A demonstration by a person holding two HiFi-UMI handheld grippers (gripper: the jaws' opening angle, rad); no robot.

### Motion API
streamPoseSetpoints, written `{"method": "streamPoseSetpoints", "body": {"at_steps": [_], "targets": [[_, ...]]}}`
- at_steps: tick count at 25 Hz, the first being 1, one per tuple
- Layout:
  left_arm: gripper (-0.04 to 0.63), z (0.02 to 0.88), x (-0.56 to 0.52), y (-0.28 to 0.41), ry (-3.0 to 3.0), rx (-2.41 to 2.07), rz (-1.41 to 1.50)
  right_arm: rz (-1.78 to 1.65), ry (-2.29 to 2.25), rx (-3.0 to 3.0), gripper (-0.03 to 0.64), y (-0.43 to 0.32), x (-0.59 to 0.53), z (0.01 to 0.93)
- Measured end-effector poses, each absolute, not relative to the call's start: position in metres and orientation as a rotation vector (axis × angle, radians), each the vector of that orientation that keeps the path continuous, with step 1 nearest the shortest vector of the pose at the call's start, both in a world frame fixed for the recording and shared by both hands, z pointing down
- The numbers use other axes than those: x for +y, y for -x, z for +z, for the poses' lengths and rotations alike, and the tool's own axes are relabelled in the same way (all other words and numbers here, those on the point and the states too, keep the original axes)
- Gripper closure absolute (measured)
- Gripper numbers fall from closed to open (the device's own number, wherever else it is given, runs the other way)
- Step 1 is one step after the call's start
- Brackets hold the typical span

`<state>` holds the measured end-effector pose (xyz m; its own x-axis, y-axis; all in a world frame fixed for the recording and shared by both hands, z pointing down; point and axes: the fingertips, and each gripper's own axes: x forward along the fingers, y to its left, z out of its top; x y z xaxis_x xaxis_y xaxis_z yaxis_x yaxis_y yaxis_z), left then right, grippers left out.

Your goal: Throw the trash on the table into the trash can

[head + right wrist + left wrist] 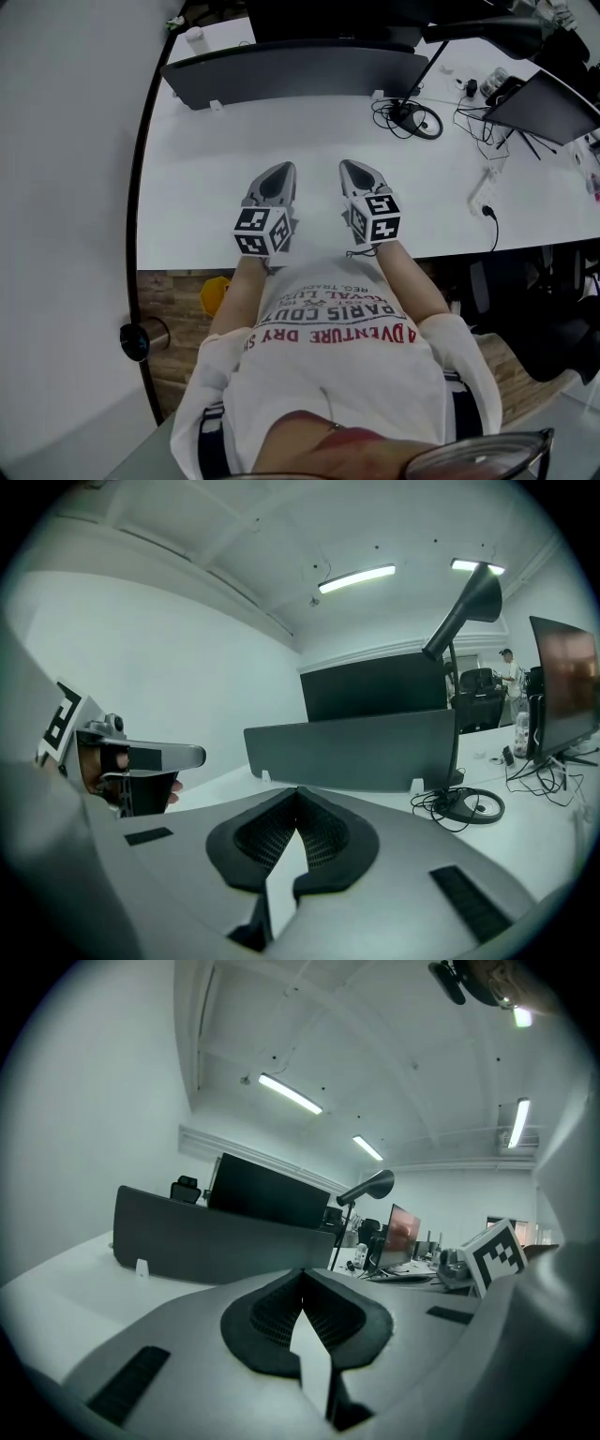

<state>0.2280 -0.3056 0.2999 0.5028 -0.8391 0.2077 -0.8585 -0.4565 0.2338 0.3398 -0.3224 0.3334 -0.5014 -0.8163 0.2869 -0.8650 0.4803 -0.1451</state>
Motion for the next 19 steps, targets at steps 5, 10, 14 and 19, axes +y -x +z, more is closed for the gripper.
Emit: {"method": "streamPoseSetpoints", "body": {"at_steps": [5,10,14,19], "targets": [[0.572,0.298,-0.308,-0.230,-2.434,-1.452,0.094,0.419,-1.470,-2.562,0.591,-0.346,-0.326,0.334],[0.572,0.303,-0.308,-0.231,-2.406,-1.485,0.096,0.409,-1.457,-2.587,0.592,-0.347,-0.329,0.334],[0.572,0.307,-0.307,-0.235,-2.390,-1.493,0.110,0.408,-1.439,-2.596,0.592,-0.349,-0.329,0.336],[0.572,0.307,-0.310,-0.239,-2.399,-1.482,0.099,0.394,-1.428,-2.596,0.592,-0.350,-0.335,0.343]]}}
